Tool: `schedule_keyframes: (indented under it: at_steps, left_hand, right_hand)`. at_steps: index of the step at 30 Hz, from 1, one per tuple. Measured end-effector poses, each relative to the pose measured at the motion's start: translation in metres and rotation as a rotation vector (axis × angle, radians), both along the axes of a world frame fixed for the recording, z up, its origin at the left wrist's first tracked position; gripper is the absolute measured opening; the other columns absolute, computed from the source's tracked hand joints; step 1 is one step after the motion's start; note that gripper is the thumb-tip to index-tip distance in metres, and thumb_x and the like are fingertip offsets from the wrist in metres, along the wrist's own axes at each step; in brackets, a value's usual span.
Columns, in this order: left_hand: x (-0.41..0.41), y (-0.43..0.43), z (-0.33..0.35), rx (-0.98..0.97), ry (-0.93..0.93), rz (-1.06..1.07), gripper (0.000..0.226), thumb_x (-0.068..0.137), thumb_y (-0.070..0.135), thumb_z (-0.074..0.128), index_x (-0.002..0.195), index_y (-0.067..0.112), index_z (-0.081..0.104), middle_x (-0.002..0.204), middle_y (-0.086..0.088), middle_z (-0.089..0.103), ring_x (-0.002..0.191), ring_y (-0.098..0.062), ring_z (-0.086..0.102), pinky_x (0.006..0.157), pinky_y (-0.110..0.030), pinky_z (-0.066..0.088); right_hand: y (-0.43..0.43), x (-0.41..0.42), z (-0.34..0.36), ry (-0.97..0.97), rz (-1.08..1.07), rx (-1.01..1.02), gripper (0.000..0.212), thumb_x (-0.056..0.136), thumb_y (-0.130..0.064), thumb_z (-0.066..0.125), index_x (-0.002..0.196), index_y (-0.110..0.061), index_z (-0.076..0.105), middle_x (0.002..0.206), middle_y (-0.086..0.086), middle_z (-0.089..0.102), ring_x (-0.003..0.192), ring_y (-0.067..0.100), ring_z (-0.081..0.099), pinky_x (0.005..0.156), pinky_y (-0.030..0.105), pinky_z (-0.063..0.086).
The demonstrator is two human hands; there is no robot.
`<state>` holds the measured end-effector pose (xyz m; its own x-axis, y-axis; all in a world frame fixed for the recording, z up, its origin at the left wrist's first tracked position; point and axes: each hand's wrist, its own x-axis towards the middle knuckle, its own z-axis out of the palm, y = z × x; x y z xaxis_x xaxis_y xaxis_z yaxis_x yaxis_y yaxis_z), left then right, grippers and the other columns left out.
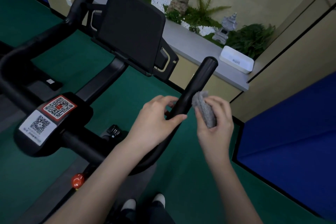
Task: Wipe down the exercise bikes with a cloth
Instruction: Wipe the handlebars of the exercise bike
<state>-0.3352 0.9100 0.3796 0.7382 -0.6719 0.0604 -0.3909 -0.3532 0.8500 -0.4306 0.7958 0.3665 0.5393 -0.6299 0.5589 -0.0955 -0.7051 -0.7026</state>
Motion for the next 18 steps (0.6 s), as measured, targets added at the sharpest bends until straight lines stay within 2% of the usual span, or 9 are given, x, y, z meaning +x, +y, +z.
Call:
schedule_keyframes:
  at_steps: [4, 9, 13, 18]
  left_hand:
    - [0.001, 0.0, -0.001, 0.002, -0.045, -0.017, 0.043, 0.079, 0.035, 0.072, 0.12, 0.025, 0.062, 0.106, 0.009, 0.059, 0.087, -0.005, 0.054, 0.074, -0.013, 0.037]
    - [0.002, 0.003, 0.0, 0.024, -0.103, -0.053, 0.046, 0.081, 0.04, 0.068, 0.123, 0.023, 0.06, 0.111, 0.007, 0.06, 0.094, -0.007, 0.056, 0.077, -0.016, 0.038]
    - [0.005, 0.007, 0.008, 0.019, -0.171, -0.05, 0.048, 0.082, 0.045, 0.064, 0.125, 0.023, 0.058, 0.11, 0.011, 0.058, 0.089, -0.002, 0.055, 0.075, -0.017, 0.04]
    - [-0.004, 0.005, 0.021, 0.024, -0.321, -0.043, 0.044, 0.085, 0.039, 0.064, 0.123, 0.018, 0.06, 0.111, 0.007, 0.057, 0.094, -0.01, 0.056, 0.081, -0.023, 0.044]
  right_hand:
    - [-0.003, 0.006, 0.007, 0.033, 0.029, -0.036, 0.025, 0.077, 0.01, 0.068, 0.101, 0.001, 0.067, 0.106, 0.004, 0.051, 0.101, -0.016, 0.046, 0.083, 0.003, 0.038]
    - [0.006, -0.009, -0.004, 0.107, 0.083, 0.094, 0.021, 0.081, 0.004, 0.068, 0.101, -0.001, 0.066, 0.102, -0.006, 0.054, 0.097, -0.011, 0.052, 0.081, 0.007, 0.041]
    - [0.005, -0.032, -0.011, 0.158, 0.069, 0.157, 0.021, 0.08, 0.005, 0.069, 0.1, -0.002, 0.067, 0.103, 0.004, 0.058, 0.095, 0.0, 0.056, 0.079, 0.009, 0.044]
    - [-0.012, -0.063, -0.015, 0.155, -0.055, 0.247, 0.024, 0.08, 0.001, 0.071, 0.103, -0.006, 0.066, 0.104, 0.003, 0.057, 0.092, -0.005, 0.056, 0.077, 0.006, 0.043]
